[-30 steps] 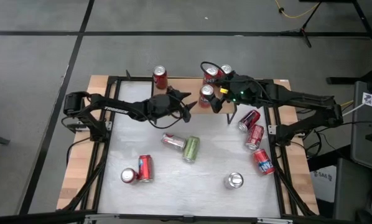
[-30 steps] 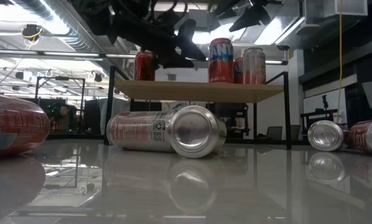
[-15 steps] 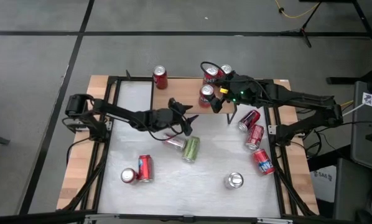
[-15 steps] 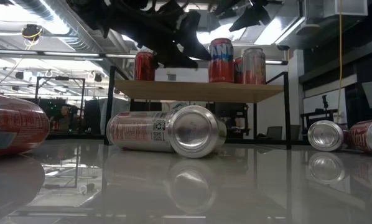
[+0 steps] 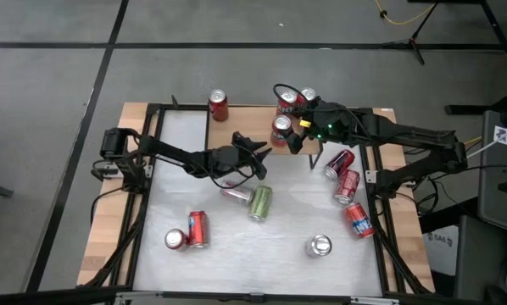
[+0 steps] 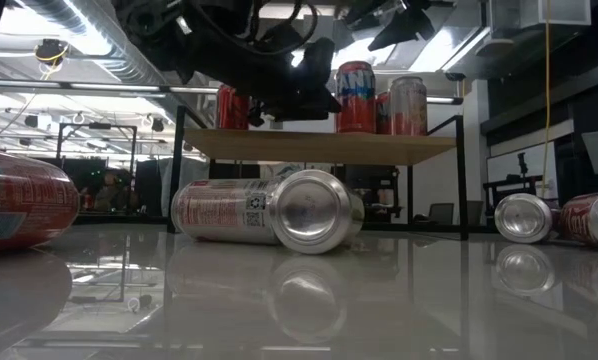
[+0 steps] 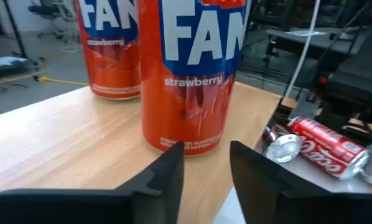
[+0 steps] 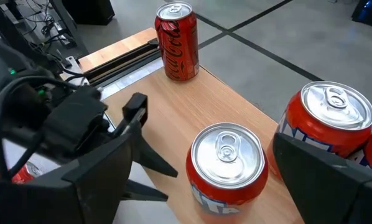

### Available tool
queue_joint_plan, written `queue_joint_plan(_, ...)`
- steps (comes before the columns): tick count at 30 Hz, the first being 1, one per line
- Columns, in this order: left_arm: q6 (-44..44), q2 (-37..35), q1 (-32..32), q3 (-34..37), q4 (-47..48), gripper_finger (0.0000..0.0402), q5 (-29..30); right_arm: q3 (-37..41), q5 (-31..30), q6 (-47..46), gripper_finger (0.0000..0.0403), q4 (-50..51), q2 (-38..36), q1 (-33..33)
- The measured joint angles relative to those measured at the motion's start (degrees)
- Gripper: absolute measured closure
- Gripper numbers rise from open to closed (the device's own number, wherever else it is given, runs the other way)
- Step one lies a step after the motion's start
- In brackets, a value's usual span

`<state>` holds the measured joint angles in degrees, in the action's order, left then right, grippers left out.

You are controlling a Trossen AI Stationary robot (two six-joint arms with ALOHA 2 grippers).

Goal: Place canned beverage on shelf
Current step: Put the orange soda can on the shelf aligned with the other orange soda can

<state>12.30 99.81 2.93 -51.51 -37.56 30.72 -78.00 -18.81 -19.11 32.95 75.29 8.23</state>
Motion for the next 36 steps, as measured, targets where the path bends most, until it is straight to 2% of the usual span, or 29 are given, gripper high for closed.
queue_joint_plan(5,0.9,0.0,1.7,0.0,-3.0,0.0325,-5.4,0.0,0.0,0.0,0.0031,0.0,0.0,0.0)
queue_joint_plan(13,0.9,0.0,3.8,0.0,-3.8,0.0375,-5.8,0.0,0.0,0.0,0.0031,0.0,0.0,0.0)
queue_joint_plan(18,0.9,0.0,5.0,-0.4,-4.9,0.0396,-9.1,0.0,0.0,0.0,0.0031,0.0,0.0,0.0)
queue_joint_plan(28,-2.4,5.5,5.8,-9.1,-3.0,0.0401,-9.3,0.0,0.3,-0.1,0.0031,0.1,0.0,0.0)
queue_joint_plan(36,-2.2,5.7,8.1,-10.3,-2.8,0.0401,-8.8,0.0,0.5,0.0,0.0031,0.2,0.0,0.0)
